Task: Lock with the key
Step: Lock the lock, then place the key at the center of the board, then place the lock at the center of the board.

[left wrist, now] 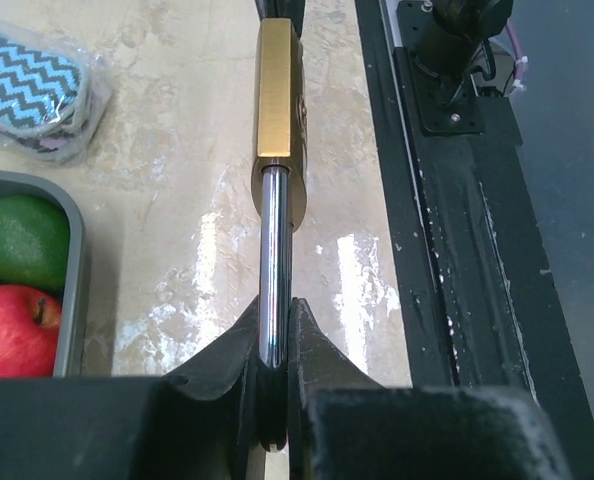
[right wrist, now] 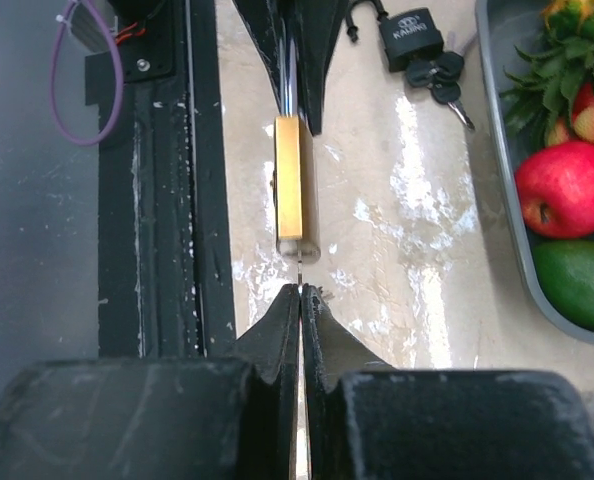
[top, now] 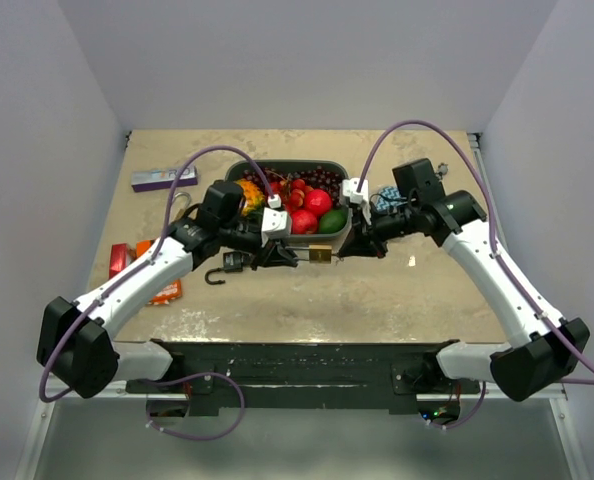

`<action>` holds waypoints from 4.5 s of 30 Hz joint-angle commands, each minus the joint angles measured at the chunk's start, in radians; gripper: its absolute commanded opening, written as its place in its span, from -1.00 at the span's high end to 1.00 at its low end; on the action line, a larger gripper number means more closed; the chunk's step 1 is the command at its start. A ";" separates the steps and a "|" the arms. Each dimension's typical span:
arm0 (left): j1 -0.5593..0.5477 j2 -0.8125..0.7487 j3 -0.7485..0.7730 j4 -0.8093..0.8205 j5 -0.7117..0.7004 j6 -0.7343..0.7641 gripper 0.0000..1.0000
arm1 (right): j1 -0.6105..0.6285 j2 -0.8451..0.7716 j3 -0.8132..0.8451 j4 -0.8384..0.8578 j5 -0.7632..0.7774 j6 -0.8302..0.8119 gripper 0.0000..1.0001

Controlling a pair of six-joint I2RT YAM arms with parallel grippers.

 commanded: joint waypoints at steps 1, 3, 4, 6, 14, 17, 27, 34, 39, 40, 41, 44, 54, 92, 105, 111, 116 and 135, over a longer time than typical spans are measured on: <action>0.048 0.002 0.032 0.040 0.049 0.046 1.00 | -0.079 -0.014 0.005 -0.018 0.032 -0.005 1.00; 0.063 0.009 0.031 0.009 0.054 0.080 1.00 | -0.125 -0.008 0.013 -0.052 0.028 -0.044 1.00; 0.068 0.015 0.029 -0.010 0.054 0.092 1.00 | -0.140 -0.005 0.013 -0.071 0.028 -0.054 1.00; 0.083 0.021 0.028 -0.030 0.054 0.124 1.00 | -0.198 0.008 0.025 -0.098 0.012 -0.094 1.00; 0.102 0.053 0.051 -0.012 0.020 0.099 1.00 | -0.600 0.165 0.069 -0.118 0.003 -0.174 1.00; 0.100 0.071 0.075 0.020 -0.021 0.040 1.00 | -0.743 0.308 0.138 -0.060 0.034 -0.136 1.00; 0.097 0.093 0.114 0.037 -0.069 -0.010 1.00 | -0.894 0.630 0.287 0.338 0.304 0.172 1.00; 0.097 0.091 0.085 0.058 -0.078 -0.023 1.00 | -0.891 0.778 0.382 0.421 0.365 0.255 1.00; 0.097 0.105 0.085 0.066 -0.095 -0.017 1.00 | -0.874 0.838 0.393 0.444 0.368 0.269 1.00; 0.097 0.107 0.086 0.068 -0.097 -0.018 1.00 | -0.871 0.844 0.392 0.444 0.367 0.272 1.00; 0.097 0.108 0.086 0.069 -0.097 -0.023 1.00 | -0.863 0.847 0.390 0.444 0.371 0.272 1.00; 0.097 0.111 0.085 0.071 -0.098 -0.024 1.00 | -0.849 0.851 0.356 0.454 0.385 0.266 1.00; 0.097 0.124 0.084 0.065 -0.094 -0.026 1.00 | -0.843 0.851 0.329 0.444 0.436 0.228 0.59; -0.076 0.489 0.509 -0.041 0.069 -0.580 1.00 | -0.070 -0.278 -0.461 0.589 0.210 -0.261 -0.98; -0.087 0.478 0.483 -0.024 0.117 -0.593 1.00 | -0.030 -0.287 -0.553 0.746 0.296 -0.358 -0.54; -0.089 0.493 0.485 -0.001 0.127 -0.624 1.00 | -0.022 -0.331 -0.589 0.784 0.328 -0.366 -0.43; -0.089 0.506 0.485 0.011 0.133 -0.642 1.00 | -0.019 -0.351 -0.606 0.780 0.328 -0.389 -0.33; 0.035 0.354 0.310 0.271 0.026 -0.765 -0.94 | -0.157 -0.244 -0.454 0.692 0.372 -0.067 1.00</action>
